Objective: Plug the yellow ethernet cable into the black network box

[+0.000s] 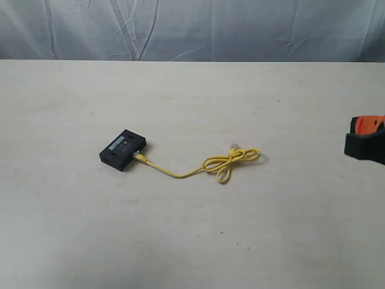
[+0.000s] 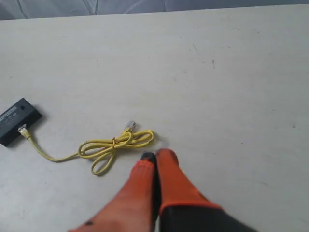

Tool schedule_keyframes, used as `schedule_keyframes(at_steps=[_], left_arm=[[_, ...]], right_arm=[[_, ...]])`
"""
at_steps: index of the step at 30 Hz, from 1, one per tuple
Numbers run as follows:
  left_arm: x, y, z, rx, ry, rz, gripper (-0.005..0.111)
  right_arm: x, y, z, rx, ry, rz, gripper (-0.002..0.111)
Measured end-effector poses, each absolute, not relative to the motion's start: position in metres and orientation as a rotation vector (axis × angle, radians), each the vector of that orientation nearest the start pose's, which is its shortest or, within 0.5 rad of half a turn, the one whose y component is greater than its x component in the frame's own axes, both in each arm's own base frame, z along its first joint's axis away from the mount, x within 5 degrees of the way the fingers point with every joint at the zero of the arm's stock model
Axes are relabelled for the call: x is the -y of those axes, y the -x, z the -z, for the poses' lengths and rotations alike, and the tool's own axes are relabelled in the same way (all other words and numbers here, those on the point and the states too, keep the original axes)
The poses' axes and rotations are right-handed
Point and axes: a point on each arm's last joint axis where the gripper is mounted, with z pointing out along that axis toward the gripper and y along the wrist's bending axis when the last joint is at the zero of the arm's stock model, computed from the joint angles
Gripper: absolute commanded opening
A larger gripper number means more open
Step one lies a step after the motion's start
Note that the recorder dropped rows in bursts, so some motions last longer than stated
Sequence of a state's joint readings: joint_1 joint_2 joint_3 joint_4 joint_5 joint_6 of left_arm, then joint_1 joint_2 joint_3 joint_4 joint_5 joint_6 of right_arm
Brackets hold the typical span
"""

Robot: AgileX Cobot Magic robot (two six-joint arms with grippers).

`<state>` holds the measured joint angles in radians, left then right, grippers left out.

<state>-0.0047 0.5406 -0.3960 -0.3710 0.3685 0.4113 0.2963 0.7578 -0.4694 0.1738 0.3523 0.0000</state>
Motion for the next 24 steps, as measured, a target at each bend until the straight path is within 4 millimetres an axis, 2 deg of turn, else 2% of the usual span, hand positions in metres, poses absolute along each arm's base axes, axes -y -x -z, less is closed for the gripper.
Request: schedule_keyframes(at_steps=[6, 17, 24], left_arm=[[0.014, -0.105, -0.269, -1.994, -0.169, 0.109, 0.0], [0.014, -0.104, -0.268, -1.998, -0.171, 0.111, 0.0], [0.014, -0.104, -0.268, -2.001, -0.174, 0.108, 0.0]], right_arm=[[-0.042, -0.117, -0.274, -2.073, 0.184, -0.351, 0.0], [-0.037, -0.103, -0.283, -1.994, 0.174, -0.357, 0.0], [-0.023, -0.08, -0.297, -1.835, 0.089, -0.311, 0.0]])
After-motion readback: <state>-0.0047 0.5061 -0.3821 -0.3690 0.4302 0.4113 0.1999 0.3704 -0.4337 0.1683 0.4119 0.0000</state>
